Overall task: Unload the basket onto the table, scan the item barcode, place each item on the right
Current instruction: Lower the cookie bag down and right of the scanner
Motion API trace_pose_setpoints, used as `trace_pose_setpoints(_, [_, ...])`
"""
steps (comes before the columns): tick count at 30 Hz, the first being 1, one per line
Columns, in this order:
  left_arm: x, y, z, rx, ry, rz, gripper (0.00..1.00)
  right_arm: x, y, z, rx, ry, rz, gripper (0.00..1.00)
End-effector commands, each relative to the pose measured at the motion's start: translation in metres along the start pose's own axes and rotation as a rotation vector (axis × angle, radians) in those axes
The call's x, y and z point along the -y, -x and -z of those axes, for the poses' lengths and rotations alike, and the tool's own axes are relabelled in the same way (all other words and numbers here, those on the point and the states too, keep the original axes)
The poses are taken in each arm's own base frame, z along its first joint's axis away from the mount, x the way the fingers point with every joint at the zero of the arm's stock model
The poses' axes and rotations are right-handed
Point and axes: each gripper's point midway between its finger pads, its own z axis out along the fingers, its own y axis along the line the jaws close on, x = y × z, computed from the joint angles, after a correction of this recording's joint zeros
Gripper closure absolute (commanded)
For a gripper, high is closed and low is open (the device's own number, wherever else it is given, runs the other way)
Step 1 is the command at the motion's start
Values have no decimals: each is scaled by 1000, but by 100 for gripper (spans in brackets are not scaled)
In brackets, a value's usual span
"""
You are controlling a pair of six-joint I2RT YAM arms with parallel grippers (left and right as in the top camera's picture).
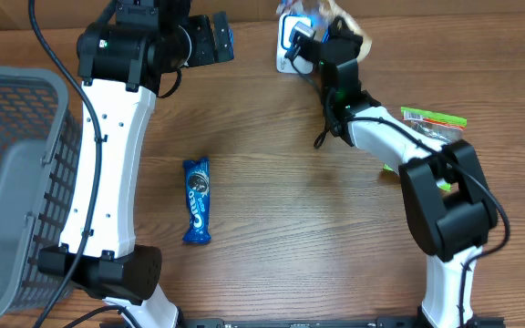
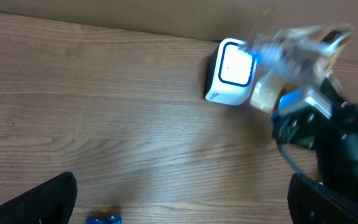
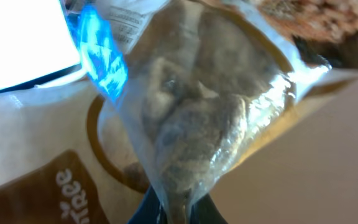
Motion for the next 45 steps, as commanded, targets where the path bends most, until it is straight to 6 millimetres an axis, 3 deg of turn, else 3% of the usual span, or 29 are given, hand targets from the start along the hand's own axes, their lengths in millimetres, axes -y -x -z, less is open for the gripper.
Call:
trace_pose_setpoints(1, [5, 8, 17, 42, -20, 6, 0, 56, 13, 38, 43, 16, -354, 96])
trace_pose_setpoints(9, [5, 8, 17, 42, -20, 6, 0, 61, 14, 125, 13, 398, -949, 96])
trace_pose_setpoints(11, [5, 8, 17, 42, -20, 6, 0, 48, 11, 155, -65, 547, -1122, 96])
trace_pose_setpoints(16, [5, 8, 17, 42, -20, 6, 0, 5, -12, 186, -317, 706, -1236, 96])
trace_pose_setpoints(20, [5, 8, 17, 42, -20, 6, 0, -16, -29, 198, -441, 742, -1232, 96])
trace_pose_setpoints(23, [5, 8, 17, 42, -20, 6, 0, -24, -30, 203, -458, 776, -1226, 96])
trace_pose_setpoints(29, [5, 8, 17, 42, -20, 6, 0, -28, -29, 205, -462, 853, -1263, 96])
trace_pose_setpoints(34, [5, 8, 17, 42, -20, 6, 0, -31, -43, 205, -503, 897, -1303, 96])
trace_pose_setpoints(45, [5, 8, 17, 42, -20, 6, 0, -78, -74, 218, -651, 958, -1278, 96])
